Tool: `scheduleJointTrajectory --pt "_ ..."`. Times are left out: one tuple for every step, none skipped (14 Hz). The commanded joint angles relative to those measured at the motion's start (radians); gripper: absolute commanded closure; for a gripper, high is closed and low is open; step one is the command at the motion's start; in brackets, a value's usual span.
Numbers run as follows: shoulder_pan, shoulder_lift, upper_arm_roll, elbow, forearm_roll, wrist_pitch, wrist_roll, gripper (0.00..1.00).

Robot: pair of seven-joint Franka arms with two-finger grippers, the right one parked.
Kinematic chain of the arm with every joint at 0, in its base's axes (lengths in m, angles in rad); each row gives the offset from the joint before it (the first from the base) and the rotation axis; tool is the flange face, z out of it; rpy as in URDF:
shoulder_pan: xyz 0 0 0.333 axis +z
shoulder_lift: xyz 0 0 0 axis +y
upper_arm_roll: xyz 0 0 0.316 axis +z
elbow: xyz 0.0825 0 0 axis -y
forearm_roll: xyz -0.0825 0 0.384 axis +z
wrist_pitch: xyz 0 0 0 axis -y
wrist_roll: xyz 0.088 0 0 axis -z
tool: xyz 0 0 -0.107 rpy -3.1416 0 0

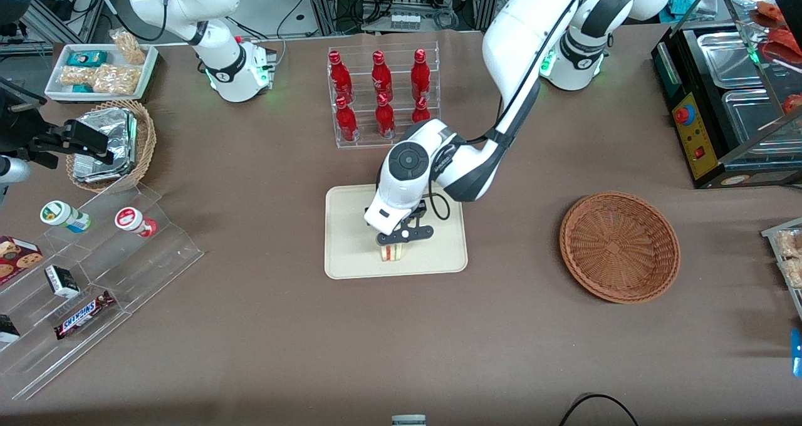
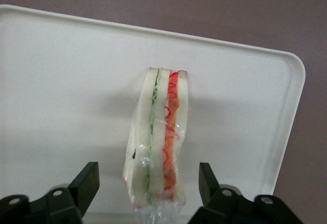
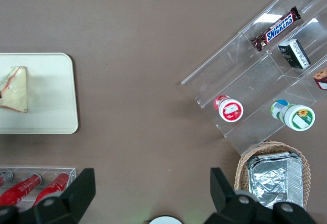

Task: Place sandwich from basket to tray
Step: 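Lower the sandwich onto the cream tray and open the left gripper, then raise the left gripper away from the sandwich on the tray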

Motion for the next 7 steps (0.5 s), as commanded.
scheduleJointTrajectory --pt "0.01 -0.117 0.049 -0.02 0.02 -0.191 0.035 0.0" --pt "0.016 -0.147 0.078 -0.025 0.007 -0.245 0.02 0.0" --pt "0.036 -0.176 0.085 -0.049 0.007 -0.322 0.008 0.0" --pt "0.058 -0.216 0.088 -0.098 0.008 -0.341 0.017 0.0" --pt "0.097 -0.25 0.089 -0.147 0.016 -0.344 0.031 0.0" --pt "0.143 -0.296 0.088 -0.208 0.019 -0.344 0.077 0.0" --pt "0.162 -0.342 0.089 -0.265 0.02 -0.344 0.15 0.0"
